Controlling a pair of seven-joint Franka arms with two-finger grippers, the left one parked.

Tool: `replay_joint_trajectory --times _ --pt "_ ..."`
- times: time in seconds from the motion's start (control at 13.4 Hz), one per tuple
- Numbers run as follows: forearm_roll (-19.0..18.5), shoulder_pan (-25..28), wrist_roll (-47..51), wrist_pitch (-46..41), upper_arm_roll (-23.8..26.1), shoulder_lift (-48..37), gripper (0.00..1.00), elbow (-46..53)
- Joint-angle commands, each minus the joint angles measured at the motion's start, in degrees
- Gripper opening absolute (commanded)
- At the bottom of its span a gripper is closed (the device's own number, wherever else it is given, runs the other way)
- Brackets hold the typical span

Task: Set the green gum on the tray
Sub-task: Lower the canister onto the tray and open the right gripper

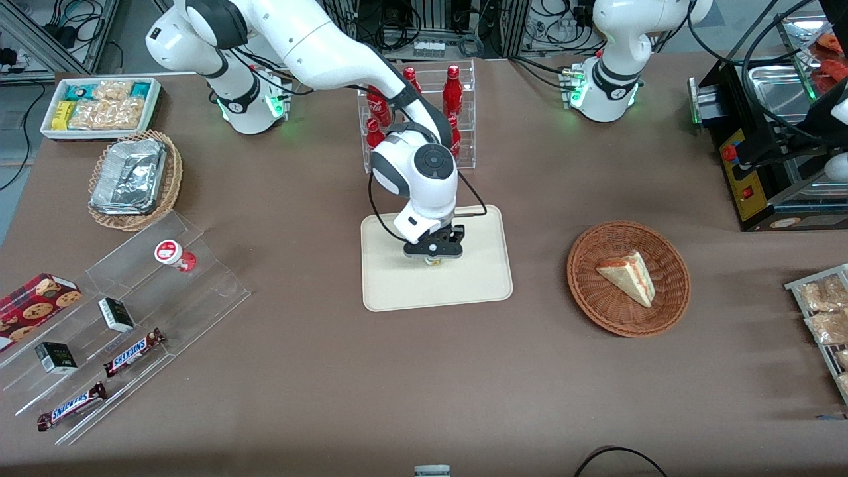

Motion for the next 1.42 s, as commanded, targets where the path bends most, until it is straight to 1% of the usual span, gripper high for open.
replay_joint_trajectory --times 0.0,0.07,0.37,0.6,0.67,0.75,0.82,1.04,1.19,1.34 --pt "0.79 0.17 -0.20 1.15 -0.28 -0.09 0.62 -0.18" --pt "0.79 0.08 -0.29 1.07 -0.28 -0.35 1.00 -0.18" --pt "0.97 -2.11 -1.34 -0.77 -0.28 -3.07 1.00 -0.18" --pt "0.97 -4.39 -1.69 -5.77 -0.37 -8.59 1.00 -0.96" --pt "1.41 -7.19 -4.65 -5.96 -0.20 -12.10 1.00 -3.32" --pt "3.15 -9.22 -9.12 -6.92 -0.11 -15.09 1.00 -4.56" --pt "4.30 -10.72 -11.95 -9.72 -0.28 -18.17 1.00 -6.14" --pt "4.22 -16.34 -17.76 -20.34 -0.54 -25.99 1.00 -6.33" --pt "4.14 -20.81 -19.26 -25.36 -0.55 -30.48 1.00 -6.42" --pt "3.70 -25.04 -25.40 -31.43 -0.72 -34.35 1.00 -6.42"
